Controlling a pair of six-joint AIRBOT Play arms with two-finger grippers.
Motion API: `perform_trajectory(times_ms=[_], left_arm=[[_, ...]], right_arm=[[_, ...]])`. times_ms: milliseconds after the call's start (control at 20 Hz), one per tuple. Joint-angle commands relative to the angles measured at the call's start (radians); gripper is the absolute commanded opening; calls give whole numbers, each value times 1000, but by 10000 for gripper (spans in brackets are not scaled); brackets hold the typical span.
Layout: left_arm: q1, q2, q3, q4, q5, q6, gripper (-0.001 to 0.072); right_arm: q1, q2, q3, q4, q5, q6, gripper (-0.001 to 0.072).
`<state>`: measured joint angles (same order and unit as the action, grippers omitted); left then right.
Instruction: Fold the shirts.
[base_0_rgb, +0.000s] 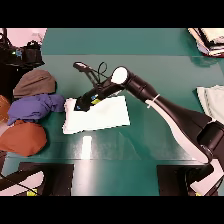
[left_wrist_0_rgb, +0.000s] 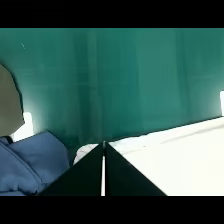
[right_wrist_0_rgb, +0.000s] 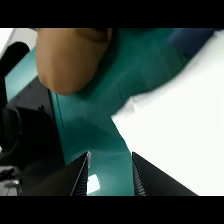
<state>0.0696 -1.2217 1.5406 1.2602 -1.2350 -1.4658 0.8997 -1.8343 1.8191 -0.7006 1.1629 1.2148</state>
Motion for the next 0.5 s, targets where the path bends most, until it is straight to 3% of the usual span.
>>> perform_trajectory(times_ms=[0, 200, 400, 450], left_arm=[[6, 4, 1, -7, -42, 2, 22], [5, 4, 1, -7, -63, 8, 22], [5, 4, 1, -7, -63, 8, 22], [5, 4, 1, -8, -63, 8, 22]], right_arm=[[-78, 10, 24, -192, 180, 92, 304], [-208, 108, -53, -323, 234, 135, 304], [-354, 270, -380, -320, 85, 150, 307], [-385, 305, -465, -311, 27, 158, 351]])
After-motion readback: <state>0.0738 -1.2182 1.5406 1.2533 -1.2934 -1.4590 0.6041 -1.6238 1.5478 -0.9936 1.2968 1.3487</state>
